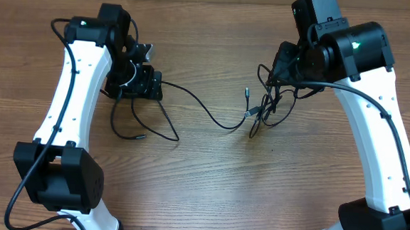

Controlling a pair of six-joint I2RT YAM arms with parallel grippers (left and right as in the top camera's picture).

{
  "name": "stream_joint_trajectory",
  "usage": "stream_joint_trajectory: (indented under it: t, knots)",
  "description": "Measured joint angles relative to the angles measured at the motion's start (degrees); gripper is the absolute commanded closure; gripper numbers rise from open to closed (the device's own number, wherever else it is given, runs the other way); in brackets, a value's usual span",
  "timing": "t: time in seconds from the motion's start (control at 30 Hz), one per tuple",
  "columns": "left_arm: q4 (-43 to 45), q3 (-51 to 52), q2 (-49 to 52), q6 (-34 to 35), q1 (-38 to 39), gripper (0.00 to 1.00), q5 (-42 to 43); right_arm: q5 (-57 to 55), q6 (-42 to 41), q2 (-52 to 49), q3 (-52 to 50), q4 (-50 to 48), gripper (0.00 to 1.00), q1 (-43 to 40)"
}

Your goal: Untangle cables

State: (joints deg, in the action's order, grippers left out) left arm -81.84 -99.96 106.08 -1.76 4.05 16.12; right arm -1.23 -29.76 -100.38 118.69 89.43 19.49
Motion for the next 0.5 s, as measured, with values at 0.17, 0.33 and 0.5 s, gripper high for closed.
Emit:
stream_joint_trajectory:
  t: [0.17, 0.33, 0.5]
  knots:
    - [4.1, 2.1, 0.0, 3.0, 0.1, 0.7, -1.8, 0.3, 0.0, 0.0, 0.0, 0.1, 0.96, 0.0]
    - [8.0, 1.7, 0.0, 8.7, -0.7, 0.96, -5.3, 1.2, 0.0, 0.0, 0.0, 1.0, 0.96, 0.0]
    - [8.9, -7.1, 0.0, 16.7, -4.3, 0.96, -4.7, 1.5, 0.0, 0.0, 0.0, 2.0, 0.96, 0.0]
